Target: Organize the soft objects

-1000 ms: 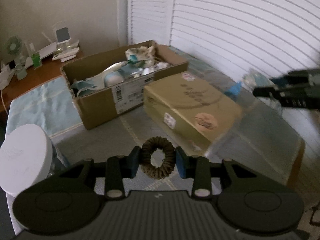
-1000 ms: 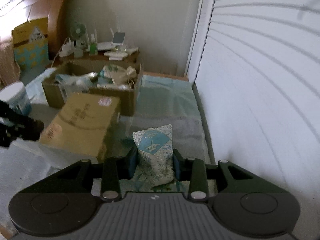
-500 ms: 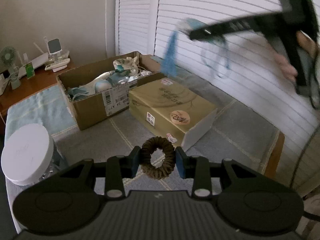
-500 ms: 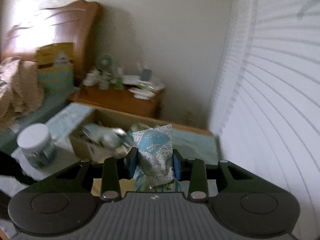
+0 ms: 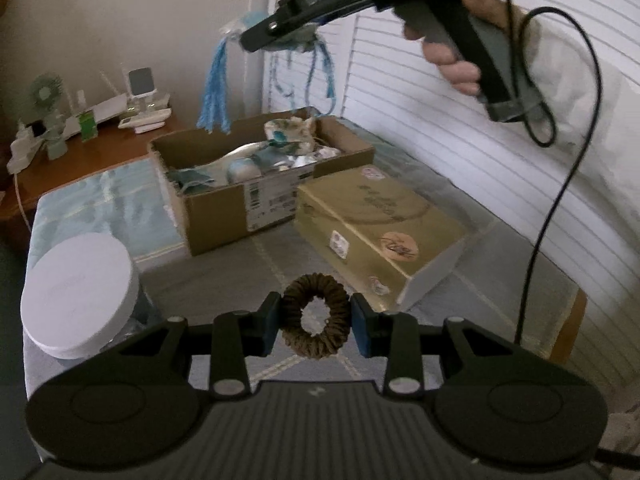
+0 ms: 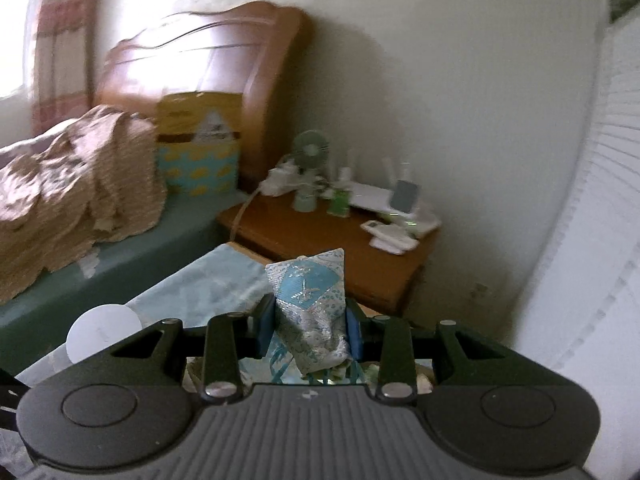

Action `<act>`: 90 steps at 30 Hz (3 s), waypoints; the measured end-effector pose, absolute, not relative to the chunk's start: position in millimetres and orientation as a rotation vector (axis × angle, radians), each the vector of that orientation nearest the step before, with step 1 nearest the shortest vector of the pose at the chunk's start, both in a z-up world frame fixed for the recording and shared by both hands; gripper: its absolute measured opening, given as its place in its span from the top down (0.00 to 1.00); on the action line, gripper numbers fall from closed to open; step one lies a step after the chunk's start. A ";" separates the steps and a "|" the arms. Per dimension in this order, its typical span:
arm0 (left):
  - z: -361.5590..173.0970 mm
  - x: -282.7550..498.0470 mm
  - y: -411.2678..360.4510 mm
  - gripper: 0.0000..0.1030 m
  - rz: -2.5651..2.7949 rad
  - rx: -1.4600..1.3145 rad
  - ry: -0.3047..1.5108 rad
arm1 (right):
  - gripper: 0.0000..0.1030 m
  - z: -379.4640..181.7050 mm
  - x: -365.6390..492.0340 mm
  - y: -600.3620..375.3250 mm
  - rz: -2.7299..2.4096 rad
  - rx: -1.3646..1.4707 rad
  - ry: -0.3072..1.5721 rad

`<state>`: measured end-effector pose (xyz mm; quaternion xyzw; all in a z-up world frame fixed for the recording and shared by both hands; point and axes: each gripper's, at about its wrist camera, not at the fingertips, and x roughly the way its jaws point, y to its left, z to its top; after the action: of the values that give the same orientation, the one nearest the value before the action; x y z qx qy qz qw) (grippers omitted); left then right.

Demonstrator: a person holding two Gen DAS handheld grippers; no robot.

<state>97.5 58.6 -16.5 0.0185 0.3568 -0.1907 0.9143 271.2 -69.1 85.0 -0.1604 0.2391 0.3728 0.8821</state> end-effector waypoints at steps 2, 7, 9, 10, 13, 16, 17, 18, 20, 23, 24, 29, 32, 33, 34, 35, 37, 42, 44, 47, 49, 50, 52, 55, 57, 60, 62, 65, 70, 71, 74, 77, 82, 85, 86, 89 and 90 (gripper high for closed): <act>-18.0 99.7 60.2 0.65 -0.376 0.033 0.739 | 0.61 78.3 279.7 -57.9 0.807 -0.353 0.502; -21.2 106.0 62.1 0.65 -0.352 0.027 0.753 | 0.60 54.1 297.0 -44.2 0.858 -0.382 0.549; -21.8 108.3 63.0 0.65 -0.350 0.026 0.757 | 0.60 42.7 300.5 -44.8 0.855 -0.392 0.572; -22.0 109.4 63.0 0.65 -0.352 0.025 0.758 | 0.60 37.8 301.6 -46.6 0.849 -0.393 0.582; -21.8 112.4 61.1 0.65 -0.360 0.030 0.759 | 0.52 26.7 304.0 -58.3 0.828 -0.368 0.615; -21.0 113.2 58.7 0.65 -0.372 0.036 0.757 | 0.30 22.1 300.8 -72.1 0.799 -0.333 0.624; -20.9 114.2 57.8 0.65 -0.375 0.037 0.758 | 0.21 21.3 298.9 -75.8 0.783 -0.325 0.627; -20.4 114.5 57.3 0.65 -0.378 0.037 0.758 | 0.13 21.1 297.1 -79.5 0.765 -0.315 0.627; -18.9 114.9 56.9 0.65 -0.384 0.038 0.758 | 0.05 22.3 289.9 -88.3 0.735 -0.285 0.620; -15.0 116.8 57.3 0.65 -0.385 0.037 0.756 | 0.00 24.3 277.5 -99.8 0.706 -0.252 0.616; -13.9 117.9 57.6 0.65 -0.386 0.034 0.756 | 0.00 24.7 272.3 -102.9 0.695 -0.244 0.621; -3.0 123.5 59.9 0.65 -0.380 0.044 0.737 | 0.00 18.2 239.7 -119.3 0.569 -0.233 0.663; 4.6 129.3 61.5 0.65 -0.370 0.052 0.729 | 0.00 12.8 216.5 -131.0 0.511 -0.207 0.689; 7.4 132.0 62.1 0.65 -0.367 0.055 0.725 | 0.00 11.2 208.7 -134.7 0.499 -0.192 0.697; 10.0 134.6 61.9 0.65 -0.364 0.057 0.721 | 0.00 9.3 200.2 -138.6 0.489 -0.174 0.704; 13.3 137.4 62.2 0.65 -0.360 0.061 0.713 | 0.00 7.6 191.1 -142.1 0.480 -0.161 0.712; 19.0 143.7 62.3 0.65 -0.354 0.072 0.699 | 0.00 5.5 174.5 -145.6 0.465 -0.157 0.714; 28.1 169.3 60.1 0.65 -0.338 0.095 0.671 | 0.00 6.9 145.0 -153.8 0.443 -0.156 0.704; 29.7 183.0 59.4 0.65 -0.322 0.107 0.659 | 0.00 9.1 138.3 -157.2 0.441 -0.149 0.700; 28.3 202.3 58.5 0.64 -0.296 0.117 0.653 | 0.00 13.9 133.3 -159.5 0.436 -0.150 0.690; 25.0 213.7 57.9 0.62 -0.274 0.125 0.655 | 0.00 16.4 131.9 -160.5 0.433 -0.154 0.683; 23.2 218.0 57.3 0.62 -0.264 0.125 0.655 | 0.00 16.9 131.1 -161.0 0.432 -0.154 0.680; 20.4 223.4 56.2 0.55 -0.257 0.132 0.658 | 0.00 17.4 130.5 -161.5 0.434 -0.154 0.677; 17.3 225.6 53.6 0.26 -0.226 0.144 0.652 | 0.00 17.4 131.0 -162.2 0.431 -0.152 0.679; 17.7 222.3 53.4 0.04 -0.220 0.142 0.630 | 0.00 16.8 131.2 -162.6 0.430 -0.151 0.679; 19.8 215.4 52.2 0.01 -0.209 0.150 0.605 | 0.00 17.0 131.5 -163.4 0.432 -0.144 0.679; 20.4 207.9 51.4 0.01 -0.183 0.162 0.598 | 0.00 17.6 131.6 -163.8 0.432 -0.139 0.680; 21.5 193.3 51.0 0.01 -0.158 0.157 0.594 | 0.00 19.9 129.9 -164.7 0.429 -0.133 0.676; 24.7 157.2 51.8 0.01 -0.111 0.100 0.561 | 0.00 24.5 127.9 -165.5 0.391 -0.125 0.688; 25.9 148.1 50.8 0.01 -0.102 0.084 0.557 | 0.00 25.0 127.7 -165.4 0.377 -0.122 0.695; 30.3 127.8 46.3 0.01 -0.075 0.064 0.567 | 0.00 25.0 128.6 -163.8 0.322 -0.118 0.732; 35.0 110.4 38.6 0.01 -0.041 0.049 0.606 | 0.00 22.9 129.9 -161.9 0.267 -0.106 0.776; 38.4 95.3 28.7 0.01 -0.013 0.032 0.705 | 0.00 23.2 126.5 -158.8 0.224 -0.086 0.824; 40.9 89.2 27.0 0.01 0.023 0.032 0.717 | 0.00 28.7 121.0 -156.9 0.213 -0.095 0.824; 42.5 87.1 26.8 0.01 0.025 0.030 0.719 | 0.00 30.7 118.3 -155.8 0.208 -0.107 0.818; 47.9 83.2 28.2 0.01 0.033 0.008 0.722 | 0.00 37.9 113.4 -155.4 0.201 -0.109 0.805; 48.7 83.3 28.0 0.01 0.036 0.004 0.726 | 0.00 39.9 112.9 -156.1 0.200 -0.105 0.803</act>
<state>83.3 28.0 48.7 0.0019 0.3551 0.0174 0.9347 112.9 -156.1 39.9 -0.0509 0.3898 0.0970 0.9143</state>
